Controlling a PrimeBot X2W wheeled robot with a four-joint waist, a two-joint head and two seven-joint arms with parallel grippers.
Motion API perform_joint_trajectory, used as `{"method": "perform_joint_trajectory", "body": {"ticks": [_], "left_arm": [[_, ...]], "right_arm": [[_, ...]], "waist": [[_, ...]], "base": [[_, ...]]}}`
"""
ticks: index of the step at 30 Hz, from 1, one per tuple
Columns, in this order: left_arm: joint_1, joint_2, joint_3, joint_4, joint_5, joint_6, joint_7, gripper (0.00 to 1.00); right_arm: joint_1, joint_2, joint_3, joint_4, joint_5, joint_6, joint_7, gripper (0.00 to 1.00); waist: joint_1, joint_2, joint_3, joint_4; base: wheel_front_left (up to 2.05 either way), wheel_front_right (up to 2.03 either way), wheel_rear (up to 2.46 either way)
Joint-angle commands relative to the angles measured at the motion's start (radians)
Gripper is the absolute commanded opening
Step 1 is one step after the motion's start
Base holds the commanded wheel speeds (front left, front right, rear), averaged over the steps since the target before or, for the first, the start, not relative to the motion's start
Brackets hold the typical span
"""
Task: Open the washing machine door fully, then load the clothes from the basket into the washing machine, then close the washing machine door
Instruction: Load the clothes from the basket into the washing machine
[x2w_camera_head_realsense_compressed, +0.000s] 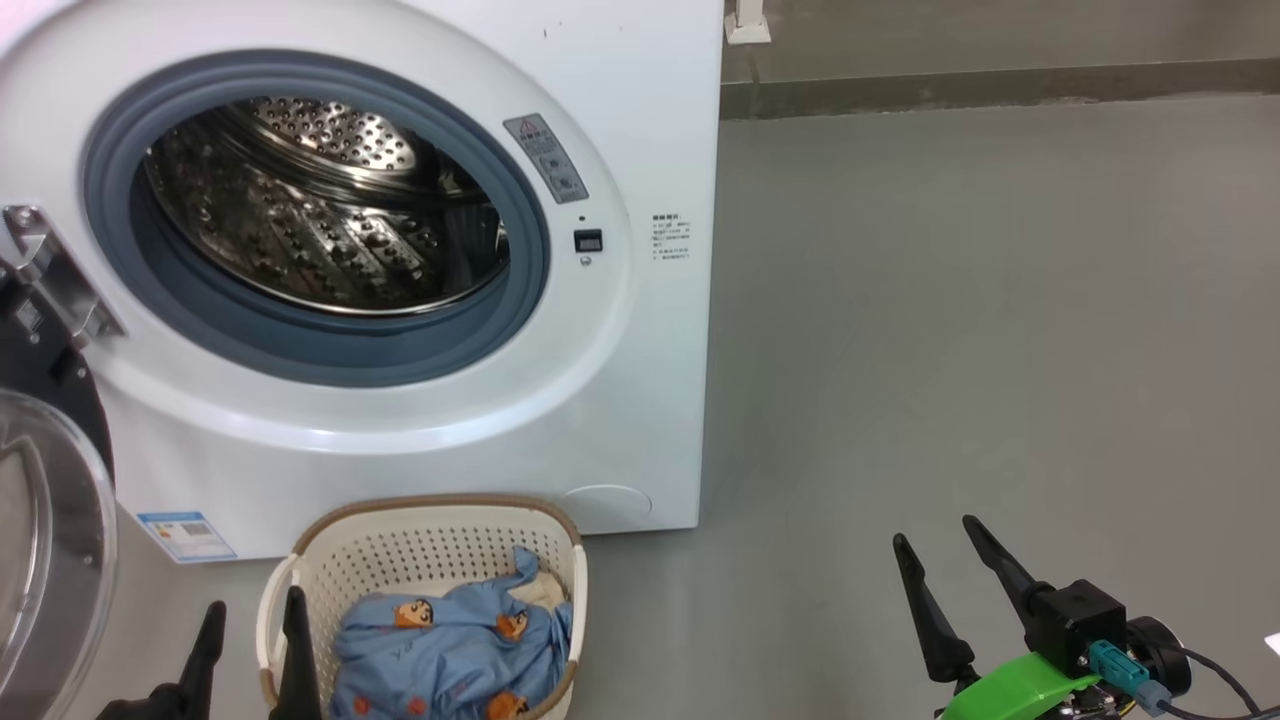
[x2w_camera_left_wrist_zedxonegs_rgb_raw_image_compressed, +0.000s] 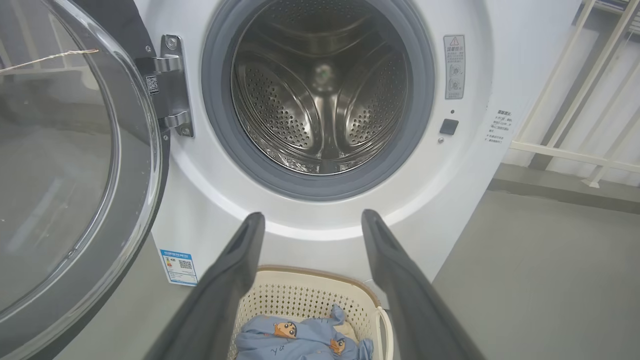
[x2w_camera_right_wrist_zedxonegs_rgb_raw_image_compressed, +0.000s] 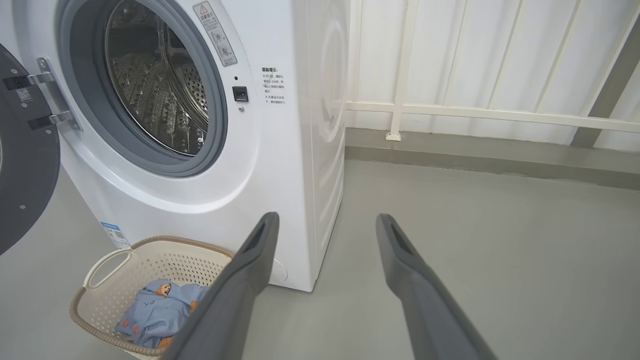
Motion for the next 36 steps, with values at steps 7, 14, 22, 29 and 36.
{"method": "perform_joint_trajectory", "body": {"ticks": [7,14,22,29,36], "left_arm": [[-0.037,0.009,0.032,-0.018,0.014,-0.003,-0.006,1.00],[-0.040,0.009,0.031,-0.014,0.015,-0.007,-0.006,1.00],[-0.042,0.009,0.028,-0.006,0.014,-0.008,-0.006,1.00],[-0.044,0.009,0.024,0.000,0.017,-0.008,-0.006,1.00],[-0.043,0.009,0.021,0.001,0.019,-0.007,-0.006,1.00]], "right_arm": [[-0.017,0.000,0.026,-0.018,0.003,0.003,-0.012,1.00],[-0.020,0.000,0.023,-0.016,0.004,0.003,-0.012,1.00],[-0.020,0.000,0.022,-0.016,0.005,0.003,-0.012,1.00],[-0.018,0.000,0.021,-0.017,0.005,0.003,-0.012,1.00],[-0.017,0.000,0.021,-0.018,0.005,0.003,-0.012,1.00]], "waist": [[0.0000,0.0000,0.005,0.001],[0.0000,0.0000,0.007,0.001],[0.0000,0.0000,0.009,0.000],[0.0000,0.0000,0.009,0.002],[0.0000,0.0000,0.007,0.004]], "base": [[0.68,-0.68,0.00],[0.02,-0.02,0.00],[0.00,0.00,0.00],[0.00,0.00,0.00],[0.00,0.00,0.00]]}}
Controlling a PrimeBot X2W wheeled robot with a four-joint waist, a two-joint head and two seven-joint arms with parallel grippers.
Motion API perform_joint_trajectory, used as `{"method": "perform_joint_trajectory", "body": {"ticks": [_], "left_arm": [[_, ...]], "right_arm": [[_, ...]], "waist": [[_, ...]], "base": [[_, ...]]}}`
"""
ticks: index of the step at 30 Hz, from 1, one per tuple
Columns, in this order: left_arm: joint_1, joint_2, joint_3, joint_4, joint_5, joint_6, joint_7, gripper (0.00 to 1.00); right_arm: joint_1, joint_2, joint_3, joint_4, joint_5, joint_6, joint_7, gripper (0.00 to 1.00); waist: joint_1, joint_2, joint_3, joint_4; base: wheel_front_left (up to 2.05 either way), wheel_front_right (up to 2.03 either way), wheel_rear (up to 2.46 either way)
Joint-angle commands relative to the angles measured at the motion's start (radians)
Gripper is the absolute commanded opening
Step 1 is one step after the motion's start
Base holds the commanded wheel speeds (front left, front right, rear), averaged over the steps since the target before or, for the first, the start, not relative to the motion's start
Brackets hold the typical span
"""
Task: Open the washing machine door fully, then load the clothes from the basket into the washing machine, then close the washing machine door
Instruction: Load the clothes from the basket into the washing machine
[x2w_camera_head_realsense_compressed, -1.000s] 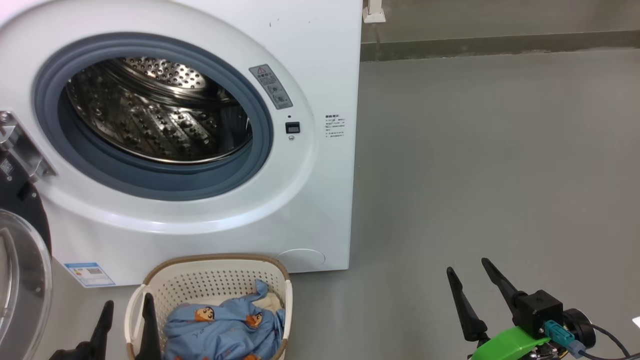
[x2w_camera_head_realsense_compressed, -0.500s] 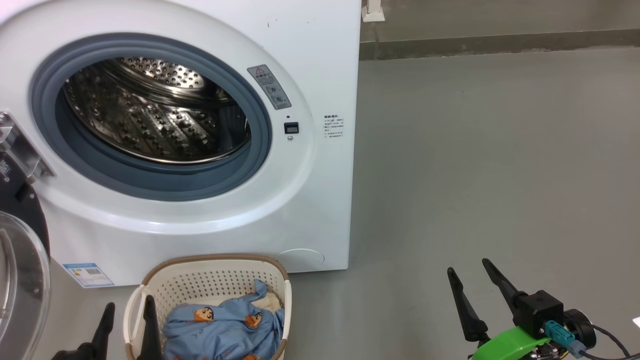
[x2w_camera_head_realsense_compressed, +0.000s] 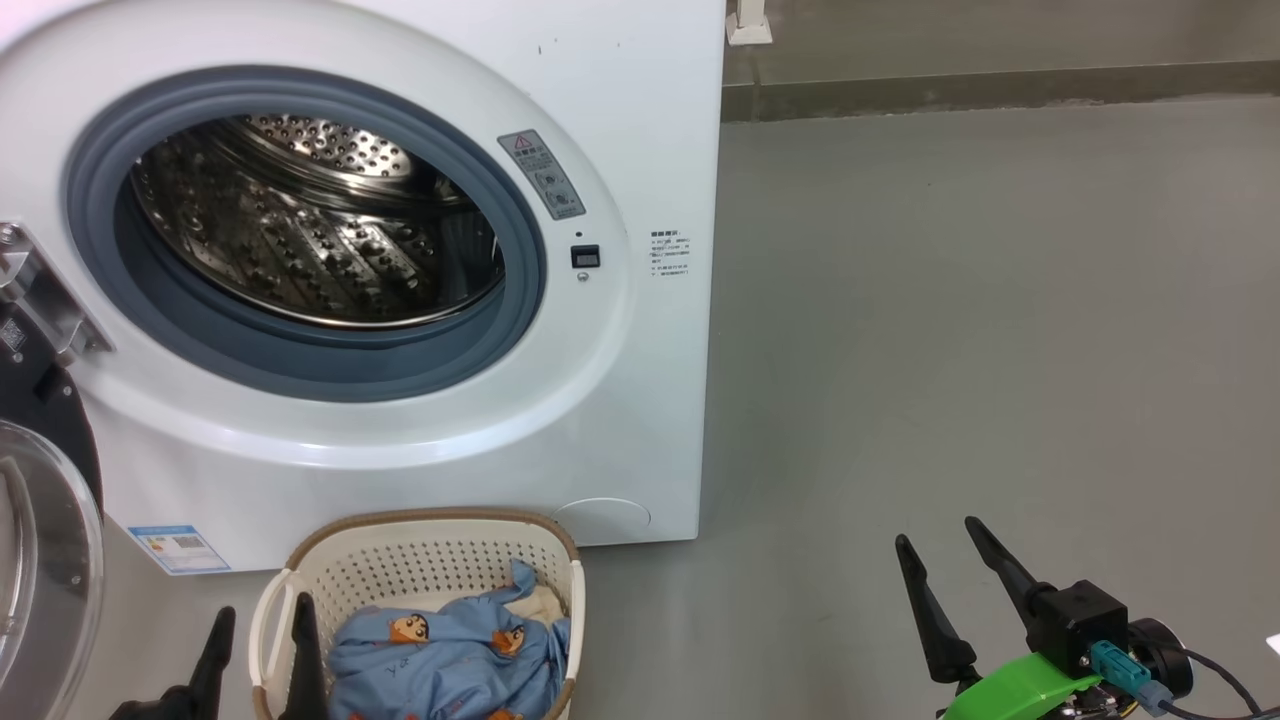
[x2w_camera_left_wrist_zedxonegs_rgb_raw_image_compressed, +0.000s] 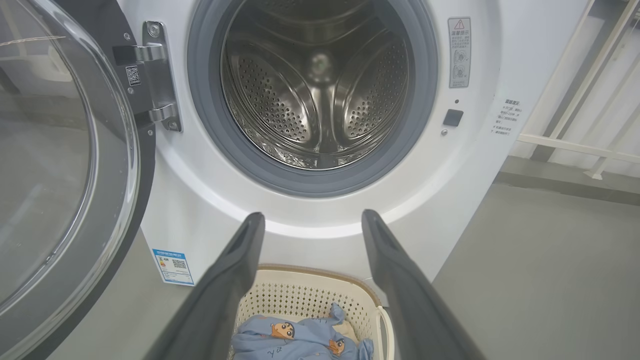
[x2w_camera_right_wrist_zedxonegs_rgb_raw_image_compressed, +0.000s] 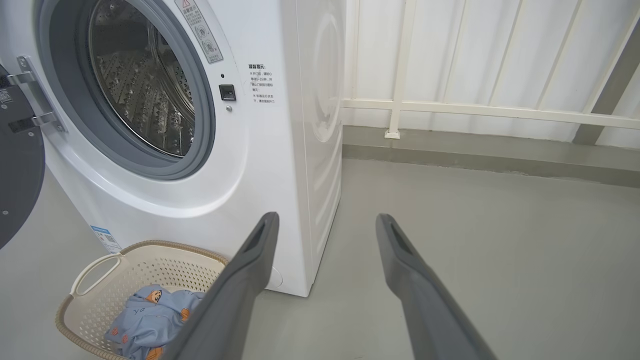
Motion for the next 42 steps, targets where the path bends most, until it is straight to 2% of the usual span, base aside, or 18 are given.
{"method": "perform_joint_trajectory", "body": {"ticks": [1,13,22,33,42], "left_arm": [[-0.041,0.010,0.028,-0.018,0.010,-0.002,-0.006,1.00],[-0.037,0.010,0.015,-0.004,0.006,0.002,-0.006,1.00],[-0.074,0.010,-0.011,0.064,-0.004,0.005,-0.006,1.00],[-0.248,0.018,-0.013,0.318,0.013,-0.006,-0.006,1.00],[-0.457,0.079,-0.026,0.613,0.042,-0.015,-0.006,1.00]], "right_arm": [[-0.017,0.000,0.026,-0.023,0.004,0.003,-0.012,1.00],[-0.017,0.000,0.028,-0.026,-0.002,0.003,-0.012,1.00],[-0.036,0.000,0.010,-0.045,-0.026,0.003,-0.006,1.00],[-0.084,0.000,-0.010,-0.095,-0.056,0.003,0.000,1.00],[-0.126,0.000,-0.008,-0.118,-0.063,0.003,-0.003,1.00]], "waist": [[0.0000,-0.0001,-0.001,0.000],[0.0000,-0.0001,0.017,-0.006],[0.0000,-0.0001,0.131,-0.034],[0.0000,-0.0001,0.355,-0.087],[0.0000,-0.0001,0.513,-0.162]], "base": [[0.00,0.00,0.00],[0.00,0.00,0.00],[0.00,0.00,0.00],[0.00,0.00,0.00],[0.00,0.00,0.00]]}}
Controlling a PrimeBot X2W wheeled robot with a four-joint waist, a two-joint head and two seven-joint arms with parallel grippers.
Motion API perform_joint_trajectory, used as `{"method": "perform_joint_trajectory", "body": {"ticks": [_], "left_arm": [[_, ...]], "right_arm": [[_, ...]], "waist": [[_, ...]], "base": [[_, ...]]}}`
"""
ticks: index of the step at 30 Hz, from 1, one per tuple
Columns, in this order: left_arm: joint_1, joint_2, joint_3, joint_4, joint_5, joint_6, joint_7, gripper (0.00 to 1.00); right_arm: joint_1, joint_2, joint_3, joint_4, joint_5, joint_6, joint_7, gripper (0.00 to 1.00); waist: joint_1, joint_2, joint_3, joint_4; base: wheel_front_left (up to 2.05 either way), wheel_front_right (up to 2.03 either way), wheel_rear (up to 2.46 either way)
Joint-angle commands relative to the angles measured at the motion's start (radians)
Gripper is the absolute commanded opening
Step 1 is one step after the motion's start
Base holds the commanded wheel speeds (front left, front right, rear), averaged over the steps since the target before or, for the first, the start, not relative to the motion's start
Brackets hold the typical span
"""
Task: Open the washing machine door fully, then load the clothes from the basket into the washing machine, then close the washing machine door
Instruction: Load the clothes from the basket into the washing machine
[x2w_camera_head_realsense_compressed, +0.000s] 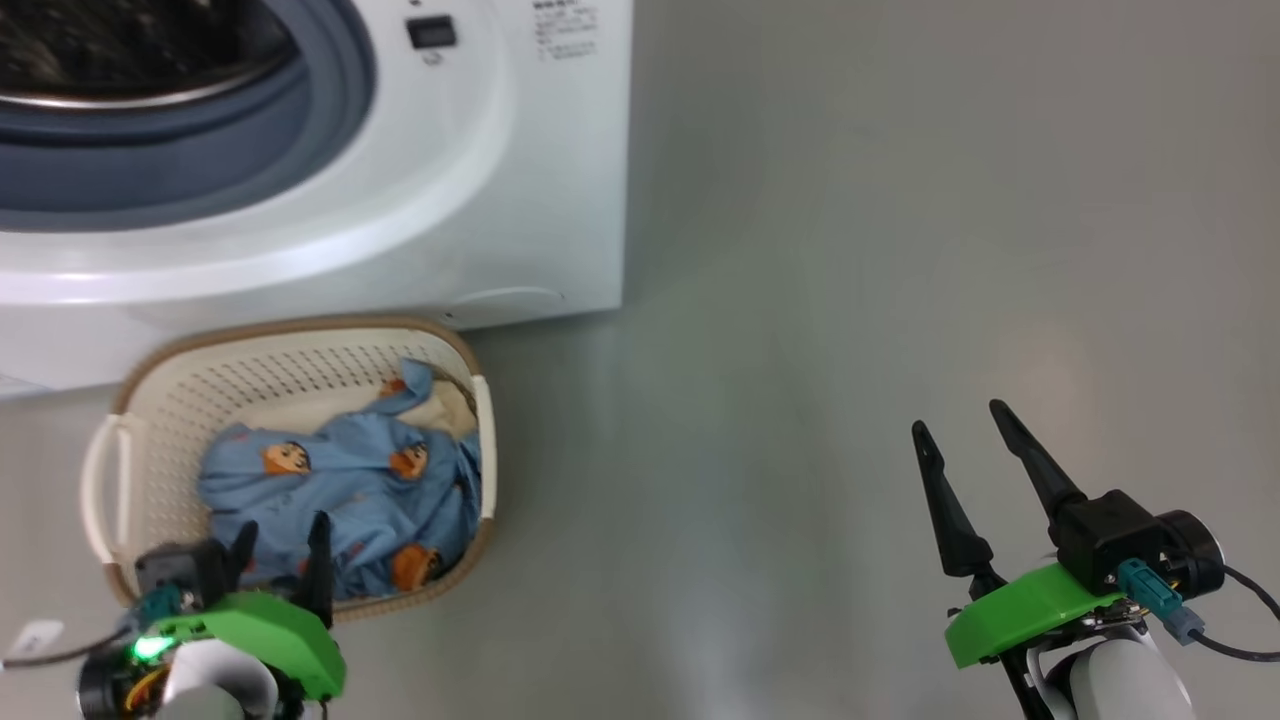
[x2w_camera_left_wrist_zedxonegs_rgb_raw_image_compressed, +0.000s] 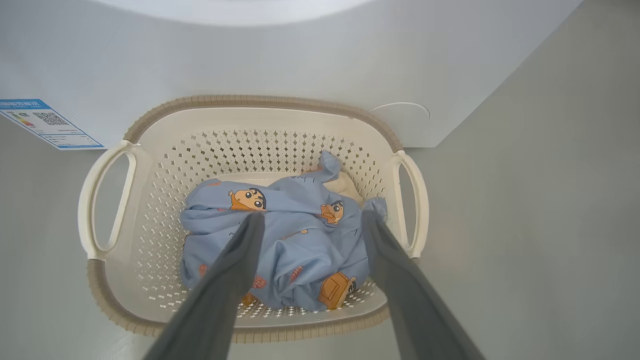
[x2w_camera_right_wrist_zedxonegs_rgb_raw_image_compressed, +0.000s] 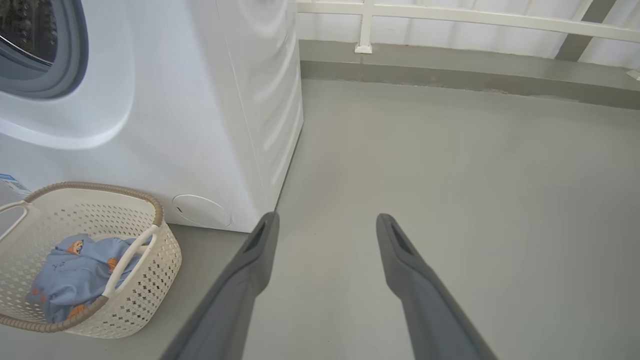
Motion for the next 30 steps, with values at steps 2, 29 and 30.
{"method": "perform_joint_trajectory", "body": {"ticks": [2,29,30], "left_arm": [[-0.082,0.055,0.020,0.085,0.016,-0.005,-0.007,1.00],[-0.444,0.205,-0.013,0.473,0.029,0.031,0.049,1.00],[-0.451,0.211,-0.014,0.475,0.029,0.033,0.056,1.00]], "right_arm": [[-0.019,0.000,0.025,-0.036,-0.012,0.003,-0.005,1.00],[-0.057,0.001,0.052,-0.121,0.002,0.003,-0.012,1.00],[-0.059,0.001,0.054,-0.122,0.003,0.003,-0.012,1.00]], "waist": [[0.0000,-0.0001,0.136,-0.082],[0.0000,-0.0001,0.420,-0.194],[0.0000,-0.0001,0.428,-0.199]], "base": [[0.00,0.00,0.00],[0.00,0.00,0.00],[0.00,0.00,0.00]]}}
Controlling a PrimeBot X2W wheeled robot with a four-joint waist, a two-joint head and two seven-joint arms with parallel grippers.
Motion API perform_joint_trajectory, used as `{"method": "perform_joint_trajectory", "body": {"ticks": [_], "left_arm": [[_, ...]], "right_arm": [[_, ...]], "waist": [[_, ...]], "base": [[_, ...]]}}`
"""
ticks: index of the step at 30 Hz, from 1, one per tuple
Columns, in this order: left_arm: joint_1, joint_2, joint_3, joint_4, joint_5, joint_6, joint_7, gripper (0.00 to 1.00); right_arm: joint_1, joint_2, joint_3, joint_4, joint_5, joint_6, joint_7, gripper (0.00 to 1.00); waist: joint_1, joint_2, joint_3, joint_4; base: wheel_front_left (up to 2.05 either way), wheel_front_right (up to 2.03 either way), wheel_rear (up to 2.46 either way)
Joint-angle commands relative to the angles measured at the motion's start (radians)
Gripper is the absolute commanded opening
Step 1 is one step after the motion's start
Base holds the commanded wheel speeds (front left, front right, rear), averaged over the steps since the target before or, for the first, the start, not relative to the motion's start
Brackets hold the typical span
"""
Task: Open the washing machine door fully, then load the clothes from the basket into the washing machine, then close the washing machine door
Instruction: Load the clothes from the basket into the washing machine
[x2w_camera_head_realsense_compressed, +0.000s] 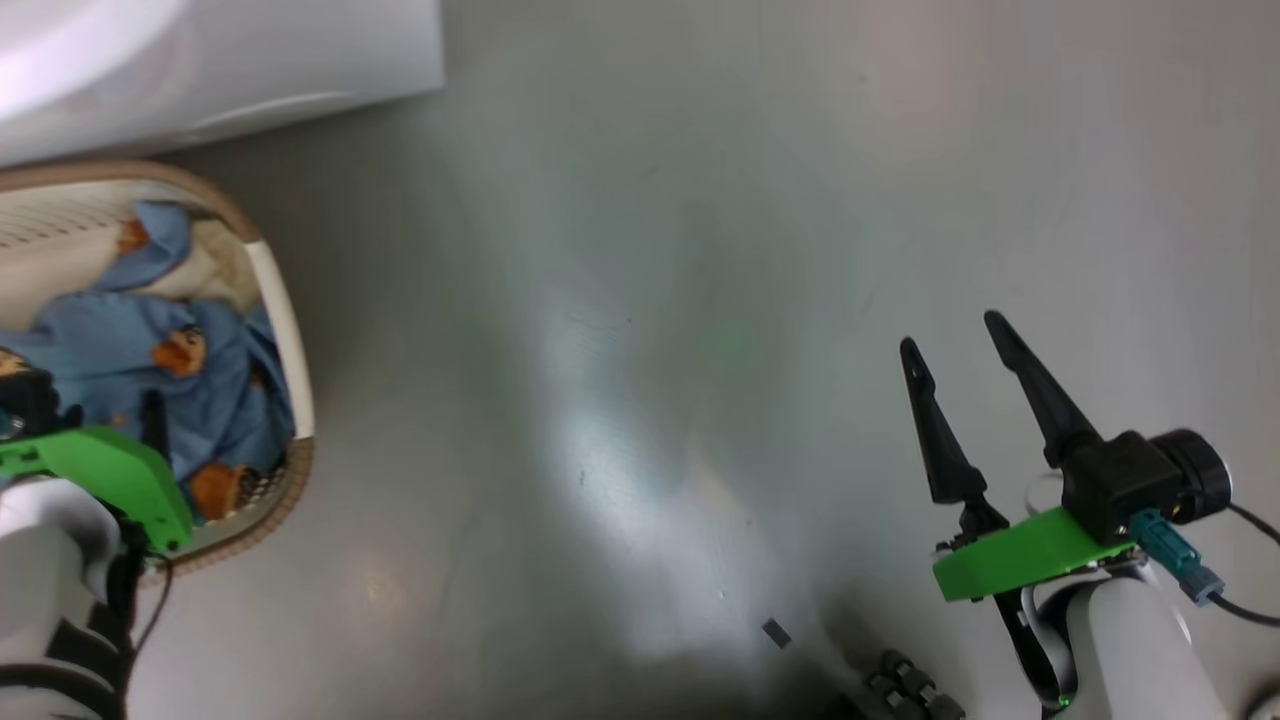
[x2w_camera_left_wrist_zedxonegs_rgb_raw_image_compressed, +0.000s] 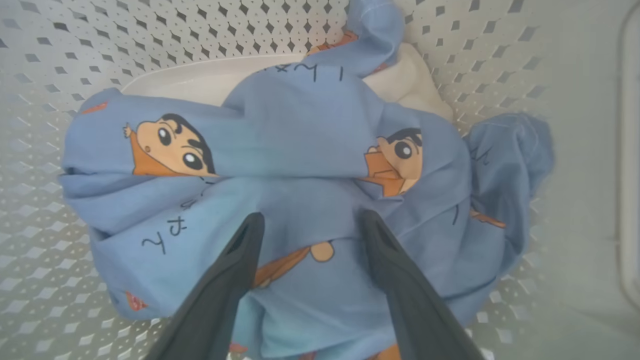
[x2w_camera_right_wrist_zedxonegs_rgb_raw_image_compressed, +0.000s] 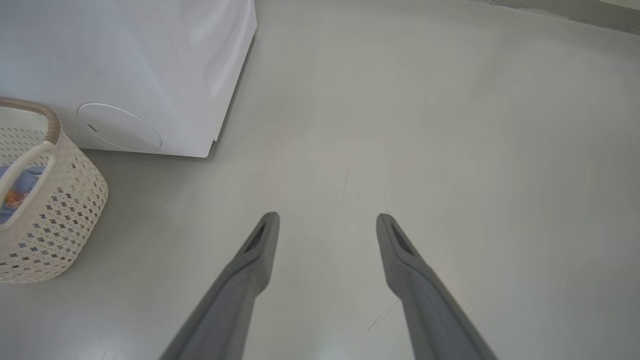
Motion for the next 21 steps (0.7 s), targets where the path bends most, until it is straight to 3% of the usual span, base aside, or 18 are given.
{"method": "perform_joint_trajectory", "body": {"ticks": [1,10,21], "left_arm": [[0.009,0.049,0.013,0.000,0.000,0.011,0.007,1.00],[-0.020,0.077,-0.008,0.008,0.005,0.034,0.085,1.00],[-0.036,0.070,-0.007,0.009,-0.022,0.052,0.119,1.00]], "right_arm": [[0.012,-0.001,0.025,-0.023,0.003,0.003,-0.011,1.00],[0.026,-0.001,0.030,-0.046,0.018,0.003,-0.012,1.00],[0.035,-0.001,0.023,-0.055,0.021,0.003,-0.012,1.00]], "waist": [[0.0000,0.0000,0.035,-0.028],[0.0000,0.0000,0.064,-0.043],[0.0000,0.0000,0.073,-0.039]], "base": [[0.00,0.00,0.00],[0.00,0.00,0.00],[0.00,0.00,0.00]]}}
